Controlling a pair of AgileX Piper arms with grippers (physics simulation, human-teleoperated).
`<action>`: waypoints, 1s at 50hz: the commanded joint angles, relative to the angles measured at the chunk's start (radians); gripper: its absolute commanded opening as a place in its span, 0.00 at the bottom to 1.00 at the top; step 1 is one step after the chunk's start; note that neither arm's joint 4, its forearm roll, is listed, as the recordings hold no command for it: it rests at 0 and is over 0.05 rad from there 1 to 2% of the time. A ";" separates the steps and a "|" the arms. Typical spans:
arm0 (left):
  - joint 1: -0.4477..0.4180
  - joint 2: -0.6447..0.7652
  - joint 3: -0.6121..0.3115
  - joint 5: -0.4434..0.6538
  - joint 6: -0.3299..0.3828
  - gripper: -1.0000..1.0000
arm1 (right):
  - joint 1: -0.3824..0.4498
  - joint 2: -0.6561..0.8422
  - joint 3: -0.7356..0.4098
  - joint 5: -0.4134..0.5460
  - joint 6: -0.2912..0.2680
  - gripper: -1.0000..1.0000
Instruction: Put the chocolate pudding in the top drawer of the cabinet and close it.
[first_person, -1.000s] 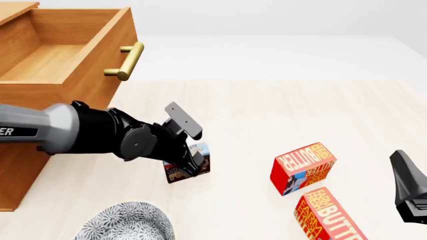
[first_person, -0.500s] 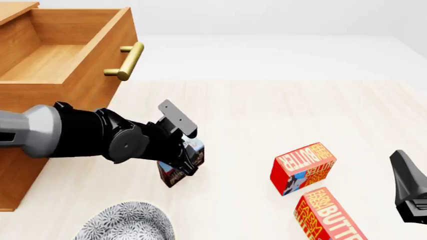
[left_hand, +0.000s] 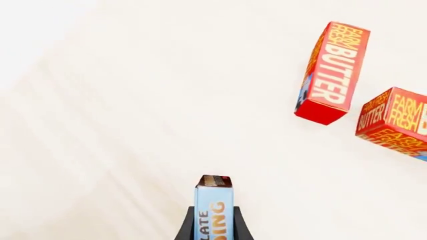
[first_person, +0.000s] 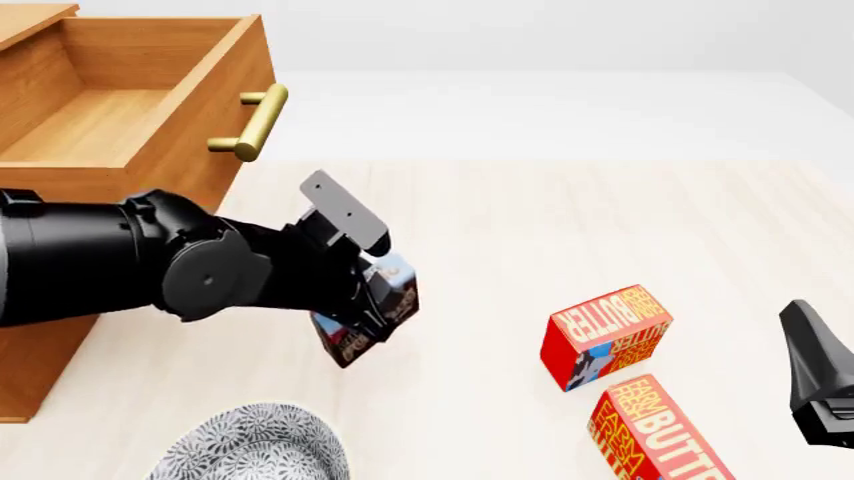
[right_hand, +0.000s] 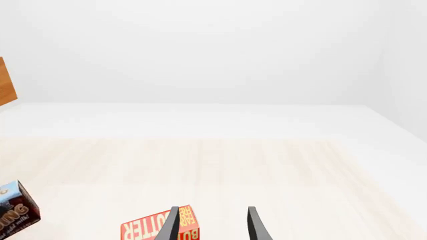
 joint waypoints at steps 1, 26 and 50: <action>-0.012 -0.067 0.015 0.022 0.018 0.00 | -0.001 -0.001 0.001 0.000 0.000 1.00; -0.016 -0.289 -0.042 0.170 0.096 0.00 | -0.001 -0.001 0.001 0.000 0.000 1.00; -0.040 -0.469 -0.156 0.348 0.145 0.00 | -0.001 -0.001 0.001 0.000 0.000 1.00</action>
